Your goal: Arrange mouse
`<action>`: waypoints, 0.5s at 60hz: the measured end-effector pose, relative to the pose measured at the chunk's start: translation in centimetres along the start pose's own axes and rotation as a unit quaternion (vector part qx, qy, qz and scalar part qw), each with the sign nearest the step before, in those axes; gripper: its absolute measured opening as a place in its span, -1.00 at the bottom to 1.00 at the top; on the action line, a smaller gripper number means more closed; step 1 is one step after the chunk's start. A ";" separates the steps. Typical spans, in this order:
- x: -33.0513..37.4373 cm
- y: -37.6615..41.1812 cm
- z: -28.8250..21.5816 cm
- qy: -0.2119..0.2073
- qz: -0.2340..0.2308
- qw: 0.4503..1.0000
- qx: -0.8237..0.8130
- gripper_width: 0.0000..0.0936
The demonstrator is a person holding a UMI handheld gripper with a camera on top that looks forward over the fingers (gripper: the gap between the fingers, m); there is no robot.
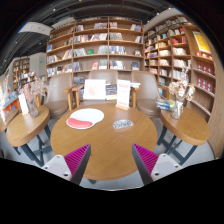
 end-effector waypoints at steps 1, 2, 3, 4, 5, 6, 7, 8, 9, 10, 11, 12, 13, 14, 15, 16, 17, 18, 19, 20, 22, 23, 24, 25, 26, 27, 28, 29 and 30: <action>-0.6 -0.1 0.0 0.002 0.001 1.000 0.000 0.83; -1.2 -0.2 0.0 0.003 0.002 1.000 -0.001 0.83; -1.7 -0.4 0.0 0.004 0.002 1.000 -0.002 0.83; -1.8 -0.1 -0.2 0.006 0.003 1.000 -0.004 0.83; -2.3 -0.5 -0.2 0.007 0.002 1.000 -0.006 0.83; -2.8 -0.6 -0.1 0.008 0.002 1.000 -0.007 0.83; -3.3 -0.7 -0.1 0.009 0.001 1.000 -0.008 0.83; -3.8 -0.8 -0.1 0.010 0.001 1.000 -0.007 0.83; -4.4 -0.9 -0.1 0.011 0.000 1.000 -0.007 0.83; -4.9 -1.0 -0.1 0.011 0.000 1.000 -0.006 0.83; -5.4 -1.1 -0.2 0.011 0.001 1.000 -0.004 0.83; -6.0 -1.2 -0.3 0.010 0.002 1.000 -0.003 0.83; -6.3 -1.1 -0.5 0.012 0.004 1.000 -0.001 0.83; -6.8 -1.2 -0.5 0.013 0.005 1.000 0.001 0.83; -7.3 -1.3 -0.6 0.015 0.005 1.000 0.003 0.82; -7.9 -1.3 -0.5 0.017 0.006 1.000 0.004 0.82; -8.4 -1.4 -0.5 0.019 0.007 1.000 0.004 0.83; -8.9 -1.5 -0.5 0.020 0.008 1.000 0.004 0.83; -9.4 -1.5 -0.5 0.022 0.008 1.000 0.004 0.83; -9.9 -1.6 -0.5 0.024 0.008 1.000 0.003 0.83; -10.7 -1.6 -0.5 0.027 0.007 1.000 0.002 0.83; -11.2 -1.6 -0.6 0.029 0.007 1.000 0.002 0.82; -11.7 -1.6 -0.5 0.030 0.006 1.000 0.002 0.83; -12.0 -1.7 -0.6 0.032 0.005 0.999 0.001 0.83; -12.4 -1.8 -0.6 0.034 0.005 0.999 0.001 0.83; -12.8 -1.8 -0.5 0.035 0.004 0.999 0.000 0.83; -13.2 -1.8 -0.5 0.036 0.004 0.999 0.001 0.83; -13.7 -1.8 -0.5 0.037 0.005 0.999 0.002 0.83; -14.1 -1.9 -0.6 0.038 0.005 0.999 0.003 0.83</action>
Point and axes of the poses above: the point between the fingertips, and its own axes, seen from behind it with the camera up: y to the left, z down, x backward, against the way the camera looks, the point moved 6 cm from there along x, backward, against the way the camera looks, and after that the axes turned 3 degrees about x, right-handed, at the moved point
